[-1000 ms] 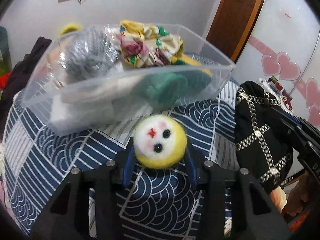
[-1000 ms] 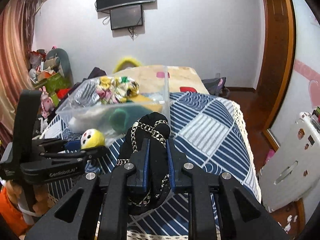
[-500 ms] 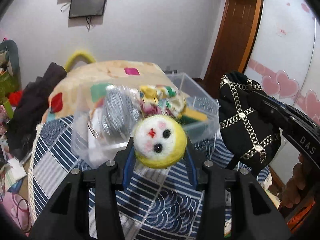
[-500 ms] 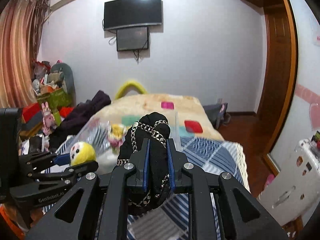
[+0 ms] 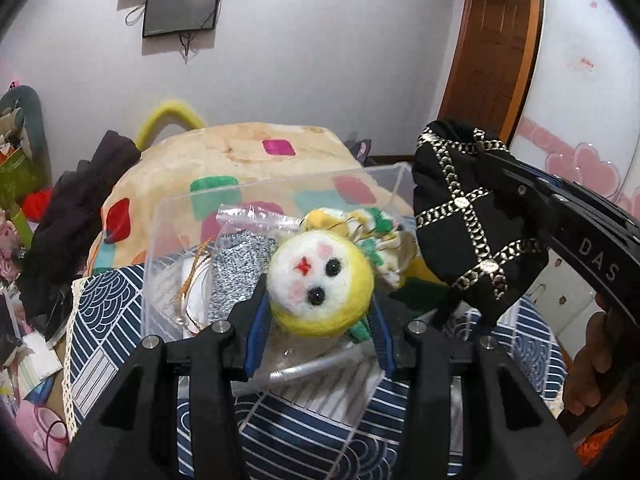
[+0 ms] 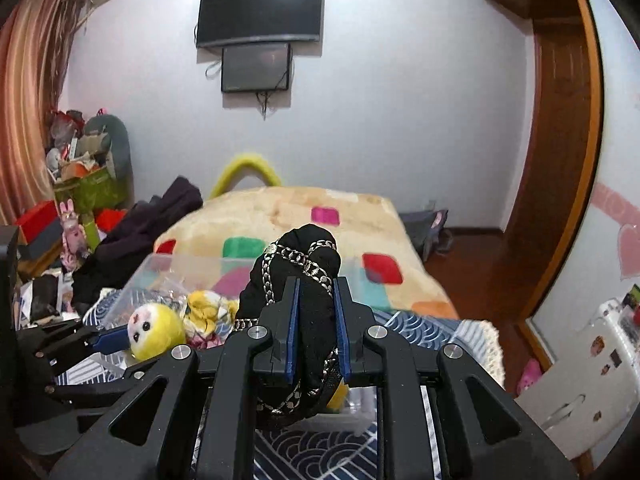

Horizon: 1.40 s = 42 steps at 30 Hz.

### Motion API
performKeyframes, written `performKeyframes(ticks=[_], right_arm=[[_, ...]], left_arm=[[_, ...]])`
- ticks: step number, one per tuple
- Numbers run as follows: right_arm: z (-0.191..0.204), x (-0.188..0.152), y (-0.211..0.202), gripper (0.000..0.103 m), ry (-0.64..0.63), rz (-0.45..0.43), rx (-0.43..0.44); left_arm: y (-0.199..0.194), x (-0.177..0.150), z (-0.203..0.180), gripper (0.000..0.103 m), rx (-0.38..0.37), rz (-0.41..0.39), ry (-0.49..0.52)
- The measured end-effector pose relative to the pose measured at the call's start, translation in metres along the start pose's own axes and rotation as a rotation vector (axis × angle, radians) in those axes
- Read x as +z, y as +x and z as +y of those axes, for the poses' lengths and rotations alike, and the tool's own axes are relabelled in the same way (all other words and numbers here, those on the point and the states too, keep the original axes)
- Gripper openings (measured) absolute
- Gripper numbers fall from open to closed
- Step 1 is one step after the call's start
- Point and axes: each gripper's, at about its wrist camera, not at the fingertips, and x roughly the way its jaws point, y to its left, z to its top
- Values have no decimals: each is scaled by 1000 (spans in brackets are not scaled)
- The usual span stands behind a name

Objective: Organize soft objects
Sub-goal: 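Place the yellow doll and black chain bag into the clear box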

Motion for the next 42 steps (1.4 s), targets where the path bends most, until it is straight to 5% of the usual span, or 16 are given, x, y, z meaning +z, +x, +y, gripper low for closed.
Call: performKeyframes(ticks=[8,18,34,40,42], right_arm=[[13,-22,30,17,-40,117,21],[-5,-14,11,39,-17,107,40],[-1,1,-67,52,-36,-92,108],[5,-7,-91,63,-25,-167,132],[6,-11,-98,75,-17,-187,140]], left_arm=[[19,-6,-4,45,39,5,53],[5,-8,1,55,-1,6,27],[-86,-13,5,66,-2,-170,5],[-121,-19,1,73,9,-254,15],[-132,-23,-3,79,16,-279,20]])
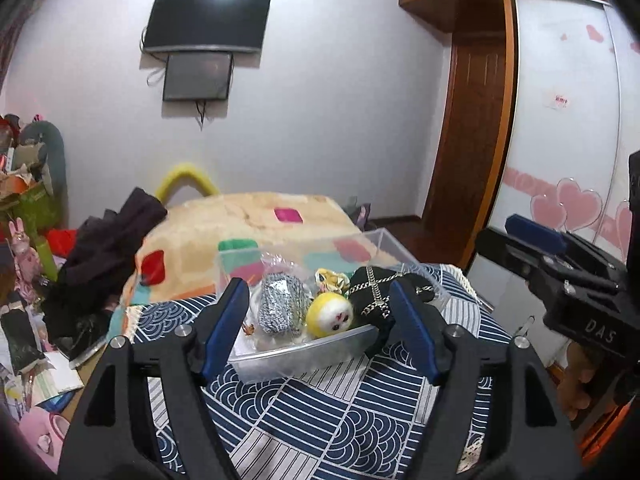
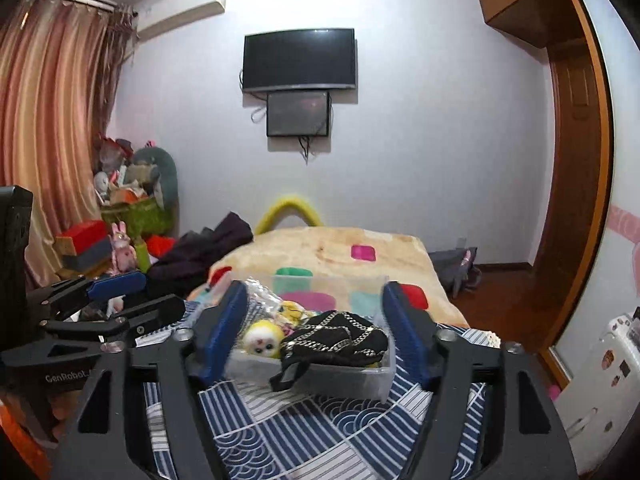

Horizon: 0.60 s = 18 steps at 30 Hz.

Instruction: Organize soft objects

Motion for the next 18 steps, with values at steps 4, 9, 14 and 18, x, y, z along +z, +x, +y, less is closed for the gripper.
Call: performKeyframes(ticks=[4,9,14,18], right_arm=[[4,-3,-8,80,-5,-25,-4],[6,-4,-17,86,-2,-48,-5],[6,-6,-20,90,13,-55,-6],[7,-7,-21,90,16,-57,-4]], left_arm=[[-19,0,-5,86,10,-47,13],[-38,-1,-11,96,21,-97,26],[-47,0,-12,97,14,-108,23],[-50,-1,-13,98,11,-113,18]])
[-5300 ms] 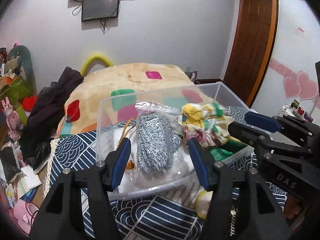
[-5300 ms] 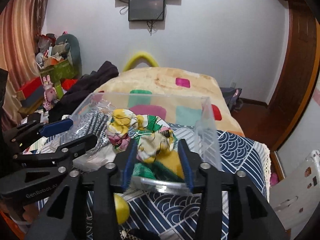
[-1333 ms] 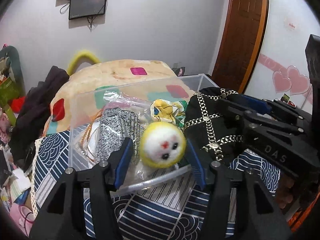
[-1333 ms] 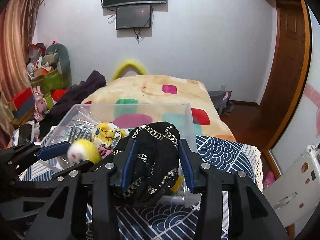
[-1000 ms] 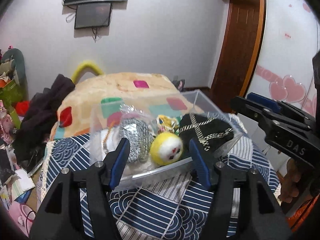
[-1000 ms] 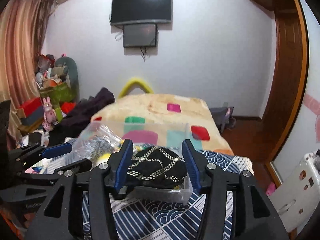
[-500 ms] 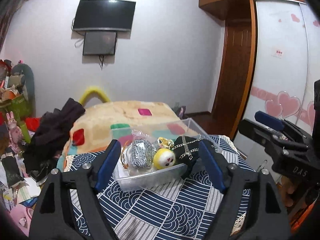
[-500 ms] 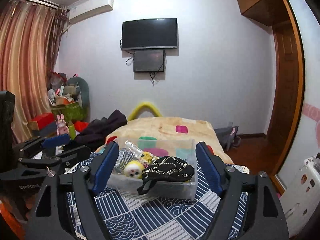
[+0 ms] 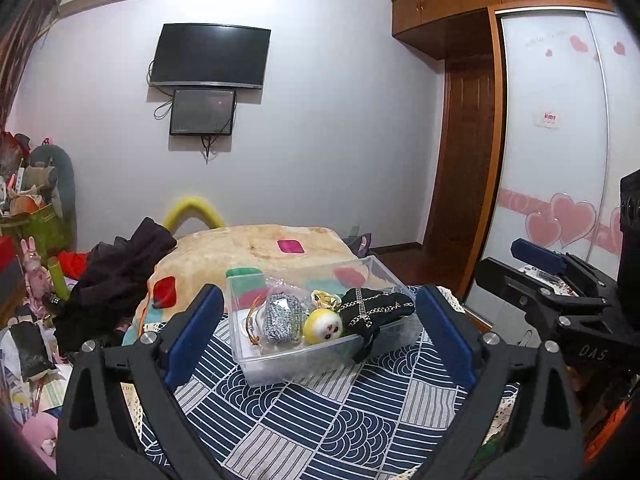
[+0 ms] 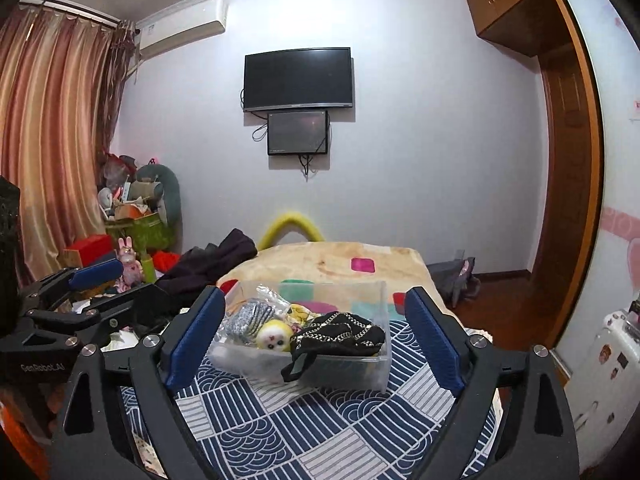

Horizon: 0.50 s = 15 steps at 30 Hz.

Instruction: Organize soft objects

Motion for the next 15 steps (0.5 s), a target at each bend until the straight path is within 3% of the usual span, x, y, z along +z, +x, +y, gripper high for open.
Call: performKeyframes(ticks=[15], right_arm=[[0,-2,-7,90,3,-9,7]], left_arm=[[-2,-1,-2,98,-3,-1,-7]])
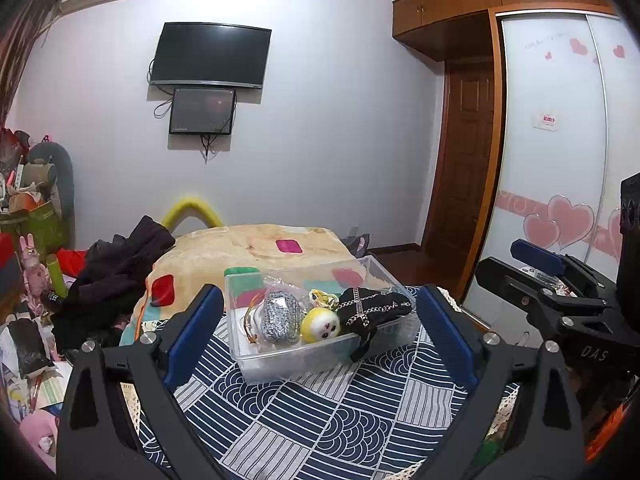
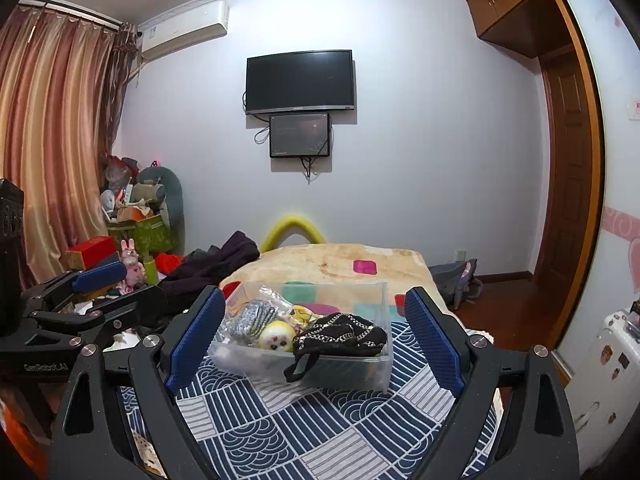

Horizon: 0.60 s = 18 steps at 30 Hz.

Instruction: Organize soft objects

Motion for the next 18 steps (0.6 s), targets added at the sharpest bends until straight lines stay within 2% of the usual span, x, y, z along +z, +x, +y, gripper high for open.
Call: performKeyframes(ticks=[18], right_arm=[[-1,1,-4,90,7,-4,5]], left_arm=[[-2,-1,-6,98,-4,-10,7]])
